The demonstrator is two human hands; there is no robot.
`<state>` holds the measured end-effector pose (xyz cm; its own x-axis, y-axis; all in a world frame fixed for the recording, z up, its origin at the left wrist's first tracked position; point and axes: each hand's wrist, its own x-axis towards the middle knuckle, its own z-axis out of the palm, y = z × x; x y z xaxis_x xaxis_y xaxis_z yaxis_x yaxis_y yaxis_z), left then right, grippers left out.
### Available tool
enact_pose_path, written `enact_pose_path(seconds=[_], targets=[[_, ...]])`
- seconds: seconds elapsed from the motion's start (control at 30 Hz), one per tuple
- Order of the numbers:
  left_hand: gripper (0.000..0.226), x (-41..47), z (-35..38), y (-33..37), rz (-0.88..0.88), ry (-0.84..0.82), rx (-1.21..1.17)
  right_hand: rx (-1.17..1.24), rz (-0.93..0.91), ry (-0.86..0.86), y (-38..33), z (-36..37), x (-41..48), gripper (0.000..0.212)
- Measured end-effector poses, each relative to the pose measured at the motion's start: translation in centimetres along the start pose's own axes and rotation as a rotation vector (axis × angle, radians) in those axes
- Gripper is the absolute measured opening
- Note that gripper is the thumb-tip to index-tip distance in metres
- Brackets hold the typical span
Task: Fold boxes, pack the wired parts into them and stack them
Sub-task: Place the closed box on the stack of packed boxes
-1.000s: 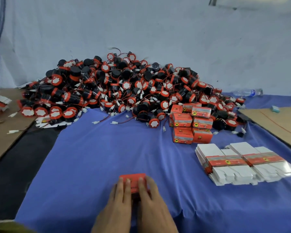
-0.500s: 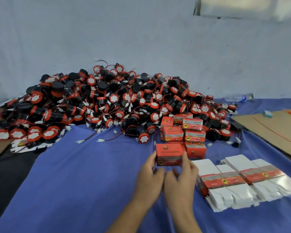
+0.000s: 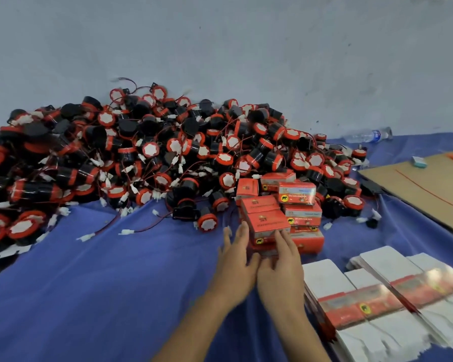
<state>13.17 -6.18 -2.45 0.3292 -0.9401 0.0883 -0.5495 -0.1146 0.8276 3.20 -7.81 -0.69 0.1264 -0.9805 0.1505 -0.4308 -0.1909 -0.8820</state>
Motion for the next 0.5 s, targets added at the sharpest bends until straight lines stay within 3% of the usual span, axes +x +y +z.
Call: enact_pose_path(seconds=[0.1,0.13,0.27,0.33,0.4,0.5], targets=[[0.044,-3.0,1.2,2.5,0.056,0.388,-0.105,-0.046,-0.021,0.105,0.1,-2.5,-1.4,0.052],[0.034,-4.3,1.9,3.6,0.071,0.421,-0.140,-0.075,-0.013,0.164,0.3,-3.7,-2.0,0.048],[0.023,-7.3,5.0,8.0,0.013,0.166,-0.265,-0.194,0.140,0.295,1.1,-9.1,-3.5,0.042],[0.024,-7.5,6.3,9.6,0.046,0.154,-0.203,-0.291,0.145,0.261,1.4,-11.6,-3.4,0.045],[0.031,-7.1,7.4,10.9,0.117,0.138,-0.091,-0.435,0.139,0.167,1.9,-13.6,-2.8,0.051],[0.043,-6.1,9.0,11.2,0.186,-0.029,0.378,-0.788,0.171,-0.151,3.3,-15.4,-1.7,0.060]])
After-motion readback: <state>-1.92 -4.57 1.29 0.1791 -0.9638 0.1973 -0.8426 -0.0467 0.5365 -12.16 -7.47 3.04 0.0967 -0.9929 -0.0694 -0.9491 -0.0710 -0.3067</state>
